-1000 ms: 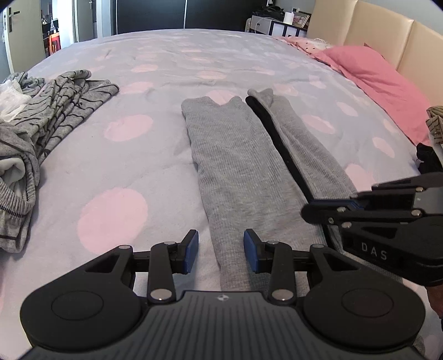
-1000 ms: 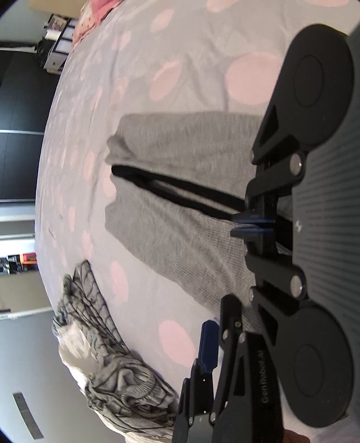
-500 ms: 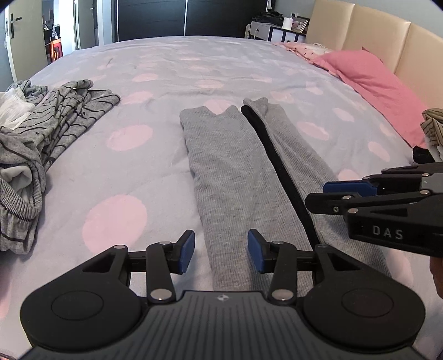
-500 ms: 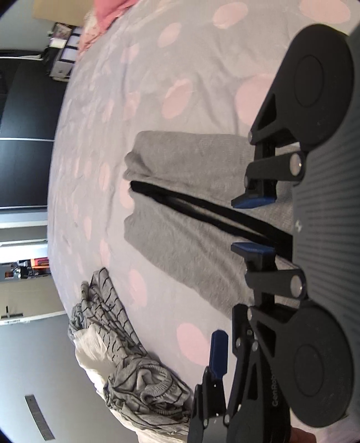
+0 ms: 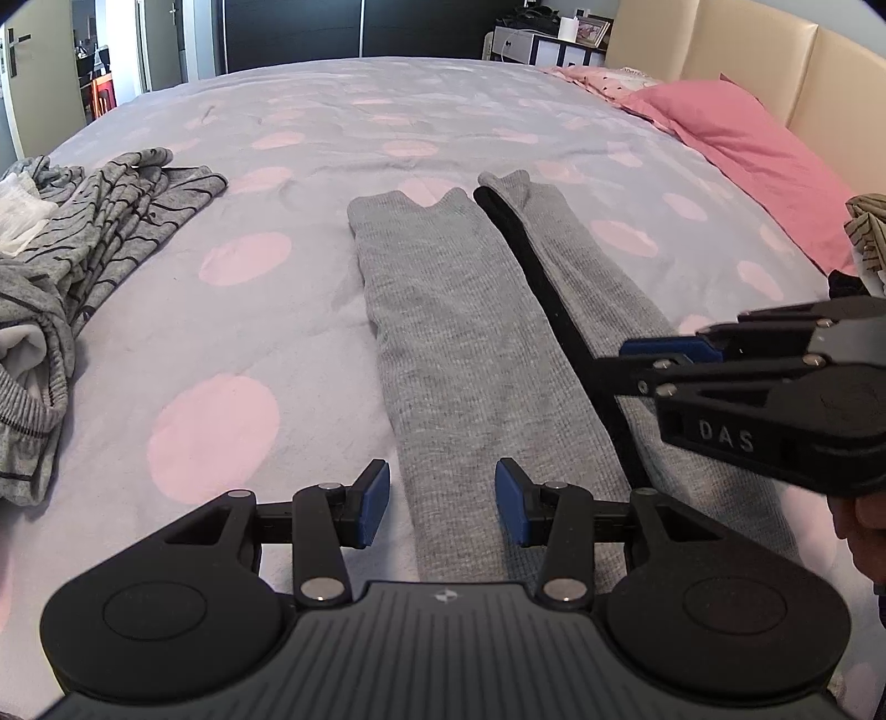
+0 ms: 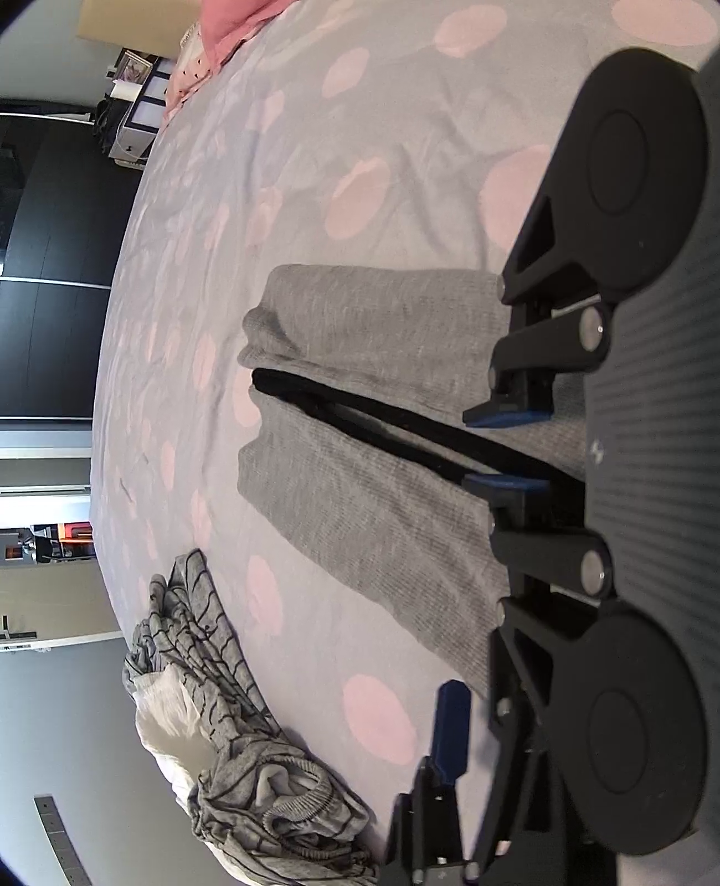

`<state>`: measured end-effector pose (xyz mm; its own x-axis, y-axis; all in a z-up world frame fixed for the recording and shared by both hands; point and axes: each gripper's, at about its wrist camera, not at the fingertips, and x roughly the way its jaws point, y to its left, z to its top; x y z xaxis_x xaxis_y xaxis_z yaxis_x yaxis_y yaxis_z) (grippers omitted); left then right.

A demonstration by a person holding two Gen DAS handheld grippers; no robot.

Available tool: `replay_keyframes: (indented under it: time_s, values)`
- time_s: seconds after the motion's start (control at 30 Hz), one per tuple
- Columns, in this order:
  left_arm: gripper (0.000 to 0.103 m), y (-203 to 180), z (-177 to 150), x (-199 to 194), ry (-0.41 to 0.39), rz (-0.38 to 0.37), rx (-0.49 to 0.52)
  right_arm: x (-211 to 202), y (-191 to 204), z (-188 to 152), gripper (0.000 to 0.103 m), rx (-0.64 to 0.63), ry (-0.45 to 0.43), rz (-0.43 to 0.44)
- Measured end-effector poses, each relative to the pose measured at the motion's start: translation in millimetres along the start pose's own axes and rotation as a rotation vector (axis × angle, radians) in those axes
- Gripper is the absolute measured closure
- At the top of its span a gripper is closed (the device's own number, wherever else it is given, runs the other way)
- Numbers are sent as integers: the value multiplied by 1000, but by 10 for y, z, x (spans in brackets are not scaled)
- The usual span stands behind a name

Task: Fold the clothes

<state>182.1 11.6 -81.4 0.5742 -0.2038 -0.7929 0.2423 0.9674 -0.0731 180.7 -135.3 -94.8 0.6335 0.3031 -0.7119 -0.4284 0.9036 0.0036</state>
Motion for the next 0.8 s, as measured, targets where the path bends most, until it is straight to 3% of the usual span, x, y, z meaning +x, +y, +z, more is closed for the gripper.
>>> replay_keyframes:
  time_s: [0.13, 0.27, 0.3, 0.33, 0.5, 0.6, 0.73, 0.77, 0.8]
  values:
    - [63, 15, -10, 28, 7, -3, -3, 109, -81, 30, 83, 45, 19, -36]
    - [63, 15, -12, 35, 8, -7, -8, 205, -215, 11, 87, 127, 57, 11]
    - [63, 13, -13, 34, 8, -7, -8, 217, -219, 5, 96, 127, 59, 21]
    - [63, 12, -13, 32, 8, -7, -8, 213, -213, 3, 98, 125, 56, 25]
    - [63, 10, -3, 19, 6, -9, -11, 108, -72, 63, 99, 85, 16, 70]
    - [63, -11, 0, 10, 4, -11, -5, 190, 4, 48, 99, 51, 54, 49]
    - [63, -42, 19, -31, -9, -15, 3, 206, -18, 42, 90, 61, 65, 53]
    - [62, -45, 39, -51, -13, -19, 3, 188, -27, 54, 83, 64, 66, 57]
    - [61, -46, 65, -73, -18, -24, 2, 151, -46, 70, 64, 73, 63, 62]
